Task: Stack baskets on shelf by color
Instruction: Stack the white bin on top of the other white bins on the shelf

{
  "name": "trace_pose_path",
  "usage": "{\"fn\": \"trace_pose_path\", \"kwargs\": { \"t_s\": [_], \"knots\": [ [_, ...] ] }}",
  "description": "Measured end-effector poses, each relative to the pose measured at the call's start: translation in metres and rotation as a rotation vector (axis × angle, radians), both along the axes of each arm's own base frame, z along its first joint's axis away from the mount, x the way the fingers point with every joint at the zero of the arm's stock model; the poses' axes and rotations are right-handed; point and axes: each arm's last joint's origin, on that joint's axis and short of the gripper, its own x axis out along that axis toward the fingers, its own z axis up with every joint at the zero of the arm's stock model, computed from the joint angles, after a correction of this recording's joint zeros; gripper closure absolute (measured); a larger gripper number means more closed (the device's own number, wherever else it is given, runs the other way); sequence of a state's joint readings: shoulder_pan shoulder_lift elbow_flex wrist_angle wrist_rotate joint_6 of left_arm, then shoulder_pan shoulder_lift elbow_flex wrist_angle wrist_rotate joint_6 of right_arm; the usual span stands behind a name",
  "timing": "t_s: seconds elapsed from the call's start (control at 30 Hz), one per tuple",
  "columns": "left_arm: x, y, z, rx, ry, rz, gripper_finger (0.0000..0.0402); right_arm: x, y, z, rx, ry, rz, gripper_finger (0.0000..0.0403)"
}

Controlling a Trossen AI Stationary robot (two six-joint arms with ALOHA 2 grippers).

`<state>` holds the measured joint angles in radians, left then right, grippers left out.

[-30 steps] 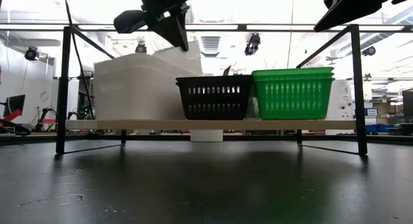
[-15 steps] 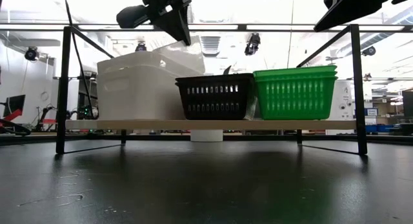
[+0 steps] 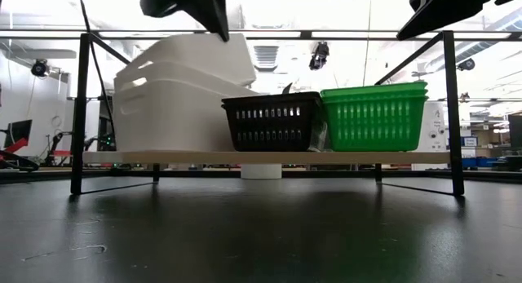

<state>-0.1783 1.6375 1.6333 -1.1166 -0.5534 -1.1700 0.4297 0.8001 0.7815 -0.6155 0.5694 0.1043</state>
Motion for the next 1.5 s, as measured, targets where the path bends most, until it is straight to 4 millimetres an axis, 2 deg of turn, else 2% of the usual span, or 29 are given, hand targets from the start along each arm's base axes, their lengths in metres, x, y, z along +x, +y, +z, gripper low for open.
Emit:
{"fn": "trace_pose_path", "kwargs": {
  "t_s": [0.43, 1.13, 1.3, 1.5],
  "knots": [
    [-0.007, 0.009, 0.009, -0.099, 0.094, -0.042, 0.0402, 0.000, 0.000, 0.000, 0.000, -0.001, 0.000, 0.0394],
    [-0.009, 0.017, 0.007, -0.291, 0.164, -0.104, 0.0402, 0.000, 0.000, 0.000, -0.002, -0.002, 0.002, 0.0394],
    [0.001, 0.016, -0.008, -0.317, 0.209, -0.121, 0.0401, 0.000, 0.000, 0.000, -0.003, -0.002, 0.001, 0.0394],
    [0.012, 0.017, -0.009, -0.350, 0.176, -0.146, 0.0401, 0.000, 0.000, 0.000, -0.003, -0.001, 0.001, 0.0394]
  ]
}}
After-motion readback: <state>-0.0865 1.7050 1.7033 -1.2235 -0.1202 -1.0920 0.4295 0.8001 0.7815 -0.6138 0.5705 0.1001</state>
